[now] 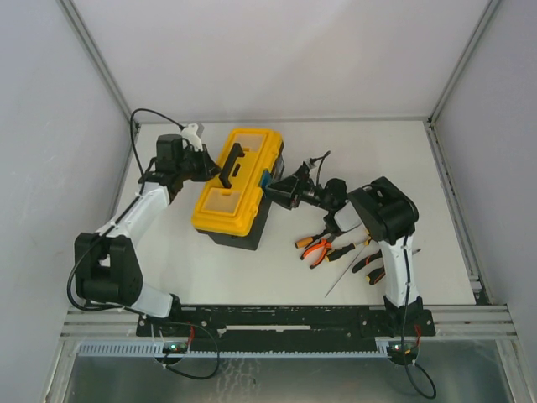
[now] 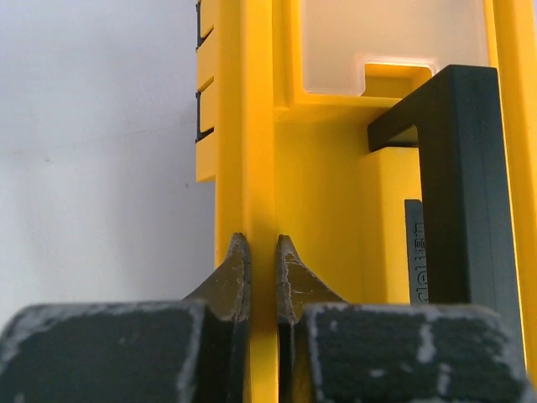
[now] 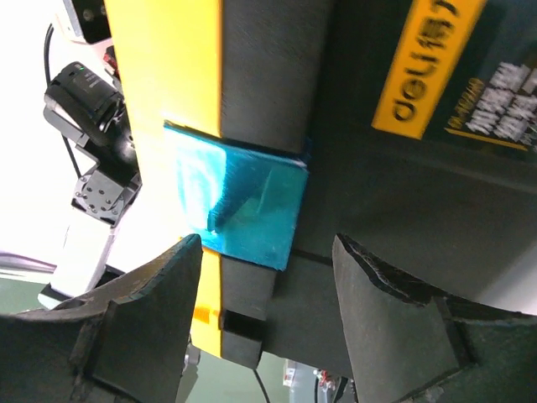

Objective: Pack the tool kit
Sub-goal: Open the toolbox at the center of the board.

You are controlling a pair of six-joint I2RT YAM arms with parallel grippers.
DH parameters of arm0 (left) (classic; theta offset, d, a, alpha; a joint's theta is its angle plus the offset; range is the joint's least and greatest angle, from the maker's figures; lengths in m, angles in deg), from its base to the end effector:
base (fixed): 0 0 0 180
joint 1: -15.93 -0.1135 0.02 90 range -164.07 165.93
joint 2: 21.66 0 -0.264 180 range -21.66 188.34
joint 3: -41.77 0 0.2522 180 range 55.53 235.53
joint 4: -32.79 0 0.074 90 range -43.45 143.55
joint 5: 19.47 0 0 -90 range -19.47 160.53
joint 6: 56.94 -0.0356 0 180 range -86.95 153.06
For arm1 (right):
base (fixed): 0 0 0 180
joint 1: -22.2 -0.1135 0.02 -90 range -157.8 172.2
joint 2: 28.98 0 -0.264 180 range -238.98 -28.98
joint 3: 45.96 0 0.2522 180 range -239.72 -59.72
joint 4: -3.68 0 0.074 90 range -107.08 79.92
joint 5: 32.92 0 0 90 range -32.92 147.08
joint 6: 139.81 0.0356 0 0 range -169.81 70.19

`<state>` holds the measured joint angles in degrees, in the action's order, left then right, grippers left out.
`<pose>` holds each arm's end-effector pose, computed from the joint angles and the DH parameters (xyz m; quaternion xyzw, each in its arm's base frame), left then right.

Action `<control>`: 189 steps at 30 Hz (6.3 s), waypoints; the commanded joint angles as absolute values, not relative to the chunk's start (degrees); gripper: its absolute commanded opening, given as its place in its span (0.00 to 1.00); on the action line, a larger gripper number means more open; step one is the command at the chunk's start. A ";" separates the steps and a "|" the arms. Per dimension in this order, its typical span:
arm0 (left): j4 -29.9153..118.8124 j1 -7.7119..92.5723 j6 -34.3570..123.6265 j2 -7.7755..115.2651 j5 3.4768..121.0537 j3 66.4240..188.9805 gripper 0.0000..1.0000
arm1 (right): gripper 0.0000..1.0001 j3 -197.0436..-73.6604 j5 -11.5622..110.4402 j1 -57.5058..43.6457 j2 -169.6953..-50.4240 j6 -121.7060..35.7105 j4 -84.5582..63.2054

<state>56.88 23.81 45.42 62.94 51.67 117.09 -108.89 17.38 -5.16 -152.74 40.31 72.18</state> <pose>0.3293 -0.0572 0.2764 0.0437 0.8708 -0.2242 0.4353 0.3360 0.1995 0.1263 0.1041 0.6617 0.7213 0.1764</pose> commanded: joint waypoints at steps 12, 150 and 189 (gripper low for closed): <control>60.78 31.17 47.40 62.95 45.39 110.42 0.00 | 0.40 -107.72 14.33 -6.04 -143.44 40.05 76.14; 48.84 38.61 41.84 57.09 59.61 99.02 0.00 | 0.72 -107.45 16.80 -5.66 -143.69 42.42 75.82; 53.91 42.63 36.23 53.56 76.63 102.09 0.00 | 0.00 -113.78 13.75 -10.75 -137.42 43.75 76.07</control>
